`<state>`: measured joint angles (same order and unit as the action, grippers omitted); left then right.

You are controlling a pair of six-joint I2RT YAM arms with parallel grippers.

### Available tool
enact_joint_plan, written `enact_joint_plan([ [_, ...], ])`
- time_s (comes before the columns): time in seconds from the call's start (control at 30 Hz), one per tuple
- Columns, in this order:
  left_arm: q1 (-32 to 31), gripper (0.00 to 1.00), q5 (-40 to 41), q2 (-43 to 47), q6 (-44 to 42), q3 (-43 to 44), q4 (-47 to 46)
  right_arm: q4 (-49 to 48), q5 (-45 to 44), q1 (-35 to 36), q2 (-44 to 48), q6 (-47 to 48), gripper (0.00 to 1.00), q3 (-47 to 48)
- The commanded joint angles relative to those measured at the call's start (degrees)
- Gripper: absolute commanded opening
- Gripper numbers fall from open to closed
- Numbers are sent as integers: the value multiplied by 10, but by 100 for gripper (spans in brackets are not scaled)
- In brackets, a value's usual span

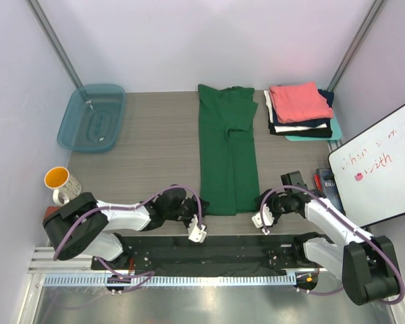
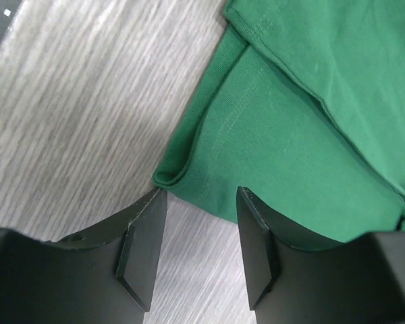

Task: Fold and stack the t-shirts
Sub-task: Grab the bottom of the folded rectangular tshirt with both arms

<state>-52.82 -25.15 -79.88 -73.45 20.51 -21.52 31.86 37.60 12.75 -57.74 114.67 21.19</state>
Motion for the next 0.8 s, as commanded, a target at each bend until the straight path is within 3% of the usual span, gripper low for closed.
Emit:
enact_joint_plan([
  [0.0, -3, 49, -10, -7, 12, 15, 12, 111, -10, 13, -43, 113, 53, 13],
  [0.17, -3, 46, -8, -7, 14, 17, 14, 159, -22, 21, -68, 148, 53, 33],
  [0.3, -3, 43, -5, -9, 16, 19, 15, 164, -28, 29, -84, 148, 42, 45],
  [0.4, -3, 31, -3, -13, 17, 21, 16, 154, -27, 34, -96, 130, 36, 50],
  [0.47, -3, 14, -3, -15, 17, 22, 17, 146, -28, 38, -100, 115, 30, 50],
  [0.53, -3, 5, -4, -20, 18, 23, 17, 135, -29, 40, -102, 107, 27, 50],
  [0.6, -3, 1, -6, -28, 19, 28, 16, 122, -27, 44, -103, 89, 20, 50],
  [0.67, -3, 0, -6, -33, 20, 31, 16, 115, -31, 48, -100, 73, 3, 49],
  [0.77, -3, 0, 3, -39, 26, 38, 15, 104, -40, 51, -99, 51, 1, 60],
])
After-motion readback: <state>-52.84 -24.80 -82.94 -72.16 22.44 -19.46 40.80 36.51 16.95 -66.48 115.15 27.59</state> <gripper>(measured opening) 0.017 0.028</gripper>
